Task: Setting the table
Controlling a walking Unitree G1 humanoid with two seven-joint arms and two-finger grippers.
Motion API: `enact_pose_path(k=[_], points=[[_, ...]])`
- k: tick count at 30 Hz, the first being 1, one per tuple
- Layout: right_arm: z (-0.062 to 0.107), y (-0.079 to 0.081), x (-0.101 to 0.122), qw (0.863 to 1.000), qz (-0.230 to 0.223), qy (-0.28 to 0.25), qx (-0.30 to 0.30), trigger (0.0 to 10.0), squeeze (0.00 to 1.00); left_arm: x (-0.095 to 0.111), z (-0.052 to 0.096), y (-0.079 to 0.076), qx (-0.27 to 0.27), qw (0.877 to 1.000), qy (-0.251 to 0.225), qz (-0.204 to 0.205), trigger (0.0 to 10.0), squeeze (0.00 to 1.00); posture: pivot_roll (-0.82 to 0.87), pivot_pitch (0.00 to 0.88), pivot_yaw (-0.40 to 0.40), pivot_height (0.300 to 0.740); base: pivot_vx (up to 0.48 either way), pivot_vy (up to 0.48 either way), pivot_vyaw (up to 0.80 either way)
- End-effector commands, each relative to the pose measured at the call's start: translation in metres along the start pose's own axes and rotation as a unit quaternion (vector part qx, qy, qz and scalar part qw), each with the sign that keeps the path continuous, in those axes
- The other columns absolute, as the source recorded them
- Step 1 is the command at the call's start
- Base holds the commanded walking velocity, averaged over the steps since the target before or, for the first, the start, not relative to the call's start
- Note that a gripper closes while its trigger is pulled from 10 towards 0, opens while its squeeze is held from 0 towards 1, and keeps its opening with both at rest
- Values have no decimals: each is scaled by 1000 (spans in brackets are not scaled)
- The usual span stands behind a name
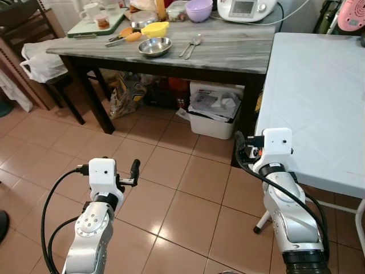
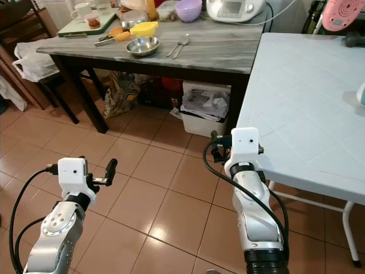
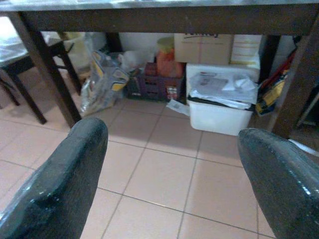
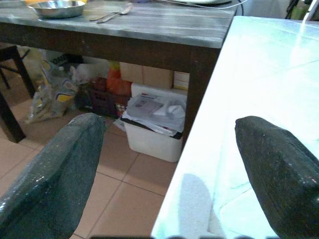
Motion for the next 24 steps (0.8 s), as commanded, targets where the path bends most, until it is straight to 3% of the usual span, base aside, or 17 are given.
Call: enact_pose_path(k=[1,11,24], points=[[-1,6,3,1000,-1,-4,9,10000,0,4,1,3,6,1000,-7,4,10000,0,-194,112,110,740,0,-251,-650],[0,3,4,1000,5,-5,11,10000,0,1,1,1,7,1000,-1,11,10000,0,-205,116,105,740,0,-82,-641],[-1,2,7,1000,7,-9,11,10000,0,0,0,0,8,1000,3,13,10000,0,-212,115,104,740,0,-237,0]])
Point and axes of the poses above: a point about 5 cm out from each wrist's last joint towards the gripper, its own z axis pointing back from the gripper into the wrist, its own x axis along the axis of the wrist's last joint, y = z × x, the point moved 2 cm from there along -z, pointing out of the wrist towards the gripper, and after that the axes turned 2 degrees about -z, right-handed, at the moved point
